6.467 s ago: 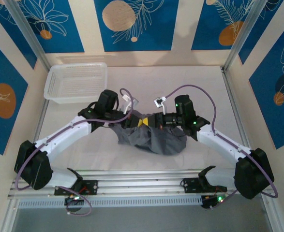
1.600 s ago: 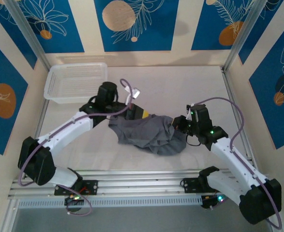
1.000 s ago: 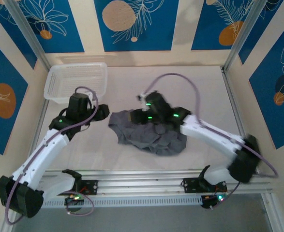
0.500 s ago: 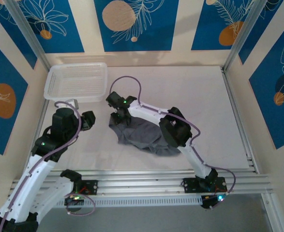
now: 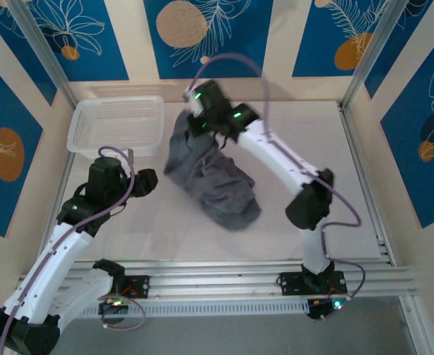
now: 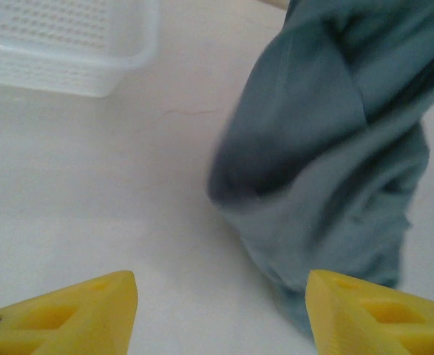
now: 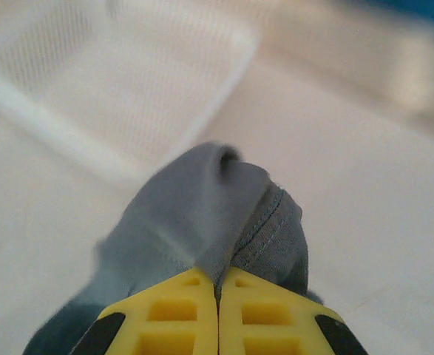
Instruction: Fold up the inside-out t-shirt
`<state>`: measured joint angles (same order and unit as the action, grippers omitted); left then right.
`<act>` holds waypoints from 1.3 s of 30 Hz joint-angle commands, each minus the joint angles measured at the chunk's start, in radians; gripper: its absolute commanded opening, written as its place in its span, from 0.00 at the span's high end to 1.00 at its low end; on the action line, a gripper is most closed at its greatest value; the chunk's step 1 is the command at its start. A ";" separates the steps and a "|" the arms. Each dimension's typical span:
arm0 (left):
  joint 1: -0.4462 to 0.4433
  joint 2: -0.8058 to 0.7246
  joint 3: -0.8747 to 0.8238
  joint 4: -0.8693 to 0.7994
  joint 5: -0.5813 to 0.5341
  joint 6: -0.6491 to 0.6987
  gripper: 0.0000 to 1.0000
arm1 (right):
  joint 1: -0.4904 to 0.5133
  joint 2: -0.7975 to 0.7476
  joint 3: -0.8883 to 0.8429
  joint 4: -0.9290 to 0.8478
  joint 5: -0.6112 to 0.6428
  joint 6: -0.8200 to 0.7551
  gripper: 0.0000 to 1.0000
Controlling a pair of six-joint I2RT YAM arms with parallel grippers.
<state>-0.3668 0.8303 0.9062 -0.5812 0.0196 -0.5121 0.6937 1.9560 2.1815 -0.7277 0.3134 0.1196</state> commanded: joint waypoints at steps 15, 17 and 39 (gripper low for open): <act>0.008 0.038 0.049 0.048 0.027 0.072 0.34 | 0.315 -0.475 -1.097 0.487 -0.473 0.274 0.72; 0.008 0.067 0.049 0.056 0.037 0.081 0.34 | 0.339 -0.494 -1.076 0.403 -0.375 0.291 0.61; -0.416 1.021 0.405 0.090 -0.094 0.080 0.28 | -0.191 -0.560 -1.317 0.374 -0.263 0.642 0.50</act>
<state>-0.7864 1.8122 1.2739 -0.4873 0.0414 -0.4244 0.5034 1.4185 0.8665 -0.3565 0.0780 0.7372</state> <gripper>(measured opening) 0.719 0.506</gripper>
